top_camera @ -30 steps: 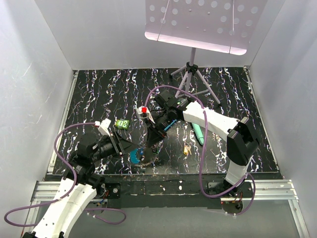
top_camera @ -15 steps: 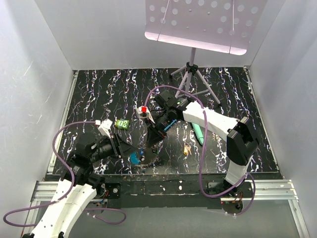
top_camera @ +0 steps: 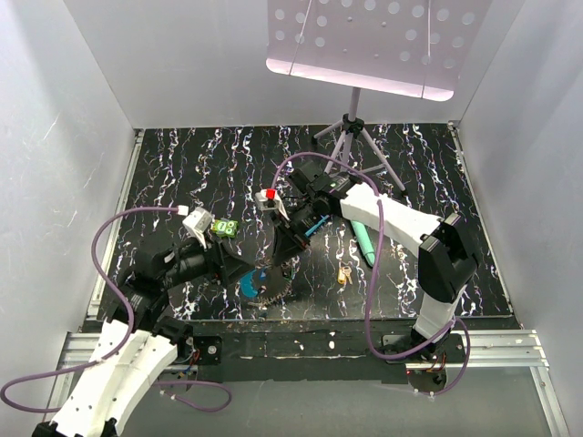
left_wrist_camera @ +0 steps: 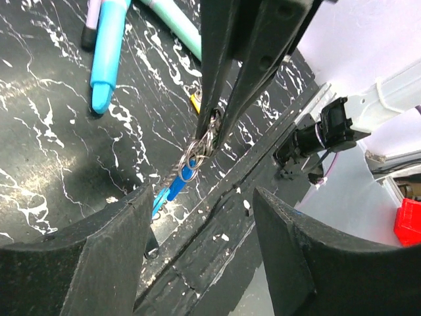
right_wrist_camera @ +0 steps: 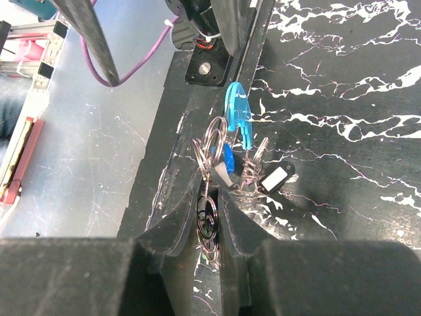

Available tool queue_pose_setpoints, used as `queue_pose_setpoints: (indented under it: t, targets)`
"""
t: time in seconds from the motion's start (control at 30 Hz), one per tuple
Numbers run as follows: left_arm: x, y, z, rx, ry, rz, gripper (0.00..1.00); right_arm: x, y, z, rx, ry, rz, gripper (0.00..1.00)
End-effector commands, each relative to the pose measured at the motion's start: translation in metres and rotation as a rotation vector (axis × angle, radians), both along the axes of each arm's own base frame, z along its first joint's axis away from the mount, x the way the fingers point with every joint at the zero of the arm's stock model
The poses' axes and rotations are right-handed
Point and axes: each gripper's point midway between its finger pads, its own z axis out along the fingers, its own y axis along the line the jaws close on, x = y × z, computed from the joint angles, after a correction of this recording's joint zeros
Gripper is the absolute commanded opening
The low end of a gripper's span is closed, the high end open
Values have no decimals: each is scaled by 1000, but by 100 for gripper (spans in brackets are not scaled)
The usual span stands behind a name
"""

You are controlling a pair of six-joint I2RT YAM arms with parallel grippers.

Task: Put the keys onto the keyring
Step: Adjust the keyring.

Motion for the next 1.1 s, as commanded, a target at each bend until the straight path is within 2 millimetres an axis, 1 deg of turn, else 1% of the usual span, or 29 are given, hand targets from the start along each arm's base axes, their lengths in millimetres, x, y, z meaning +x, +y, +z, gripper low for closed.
queue_pose_setpoints:
  t: [0.0,0.17,0.33,0.5,0.7,0.87,0.97,1.07]
  targets:
    - [-4,-6,-3,-16,22,-51,61,-4,-3,41,111,-18,27,7]
    - [-8,-5,-7,-12,22,-57,61,-3,-6,48,127,-16,32,7]
    - [-3,-6,-14,4,58,-46,60,-4,-8,53,139,-20,34,7]
    - [2,-4,-19,12,73,-17,59,-1,-9,60,157,-4,28,6]
    - [2,-6,-15,7,53,-33,58,1,-11,62,158,8,20,6]
    - [-2,-10,1,-29,-45,-79,57,1,-11,64,165,13,22,6]
    - [3,-7,-1,-7,-110,-70,57,-1,-10,67,172,19,29,6]
    - [11,-8,2,4,-152,-69,57,-2,-11,68,177,28,32,6]
